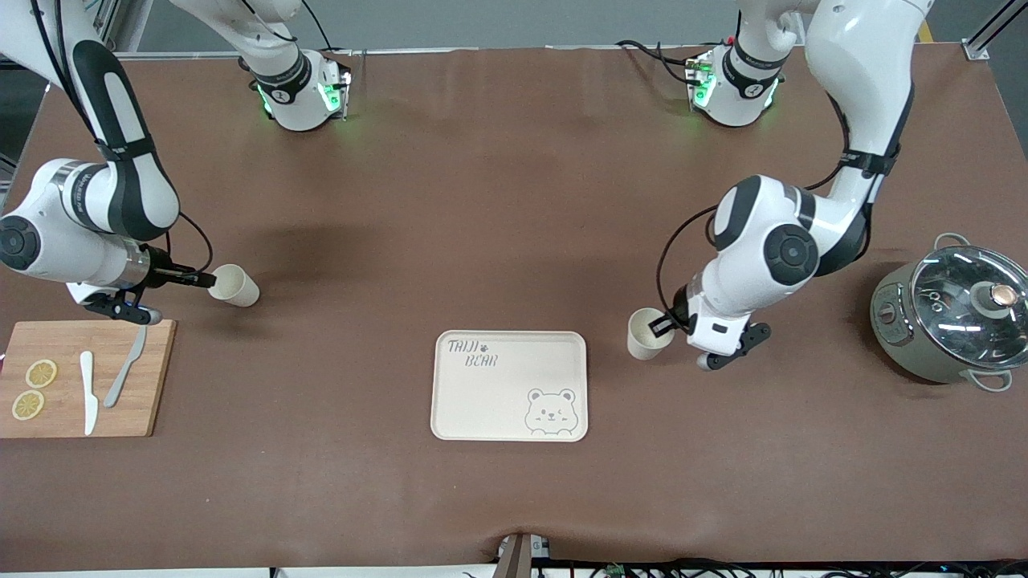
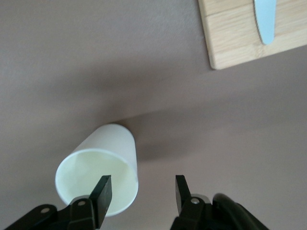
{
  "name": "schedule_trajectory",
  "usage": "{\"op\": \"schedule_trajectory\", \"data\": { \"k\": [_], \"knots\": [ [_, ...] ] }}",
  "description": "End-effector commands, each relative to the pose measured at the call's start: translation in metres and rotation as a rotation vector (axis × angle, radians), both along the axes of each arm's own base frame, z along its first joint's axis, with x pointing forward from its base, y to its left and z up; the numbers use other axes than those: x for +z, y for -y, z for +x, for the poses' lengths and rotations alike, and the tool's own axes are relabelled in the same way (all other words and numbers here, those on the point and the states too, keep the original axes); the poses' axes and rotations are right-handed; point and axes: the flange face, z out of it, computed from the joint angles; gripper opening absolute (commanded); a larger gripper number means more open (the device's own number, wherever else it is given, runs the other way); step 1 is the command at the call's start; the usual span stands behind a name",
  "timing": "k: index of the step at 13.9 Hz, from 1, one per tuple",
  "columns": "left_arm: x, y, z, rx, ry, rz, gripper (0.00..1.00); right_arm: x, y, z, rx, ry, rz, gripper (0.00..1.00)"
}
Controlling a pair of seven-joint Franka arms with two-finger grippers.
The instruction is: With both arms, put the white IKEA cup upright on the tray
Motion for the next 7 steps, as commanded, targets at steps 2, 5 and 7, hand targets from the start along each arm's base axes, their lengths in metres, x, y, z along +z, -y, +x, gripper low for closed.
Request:
{"op": "schedule_trajectory", "data": {
  "k": [2, 5, 7],
  "knots": [
    [-0.003, 0.064, 0.015, 0.105, -0.028, -0.047, 0.0, -0.026, -0.001, -0.024, -0.009, 0.115, -0.011, 0.63],
    [-0.023, 0.107, 0.016, 0.176, -0.052, -0.053, 0.0, -0.031, -0.002, -0.028, -0.034, 0.141, -0.004, 0.11],
    [-0.041, 0.117, 0.015, 0.193, -0.052, -0.05, 0.0, -0.034, -0.006, -0.033, -0.031, 0.085, 0.015, 0.0]
  ]
}}
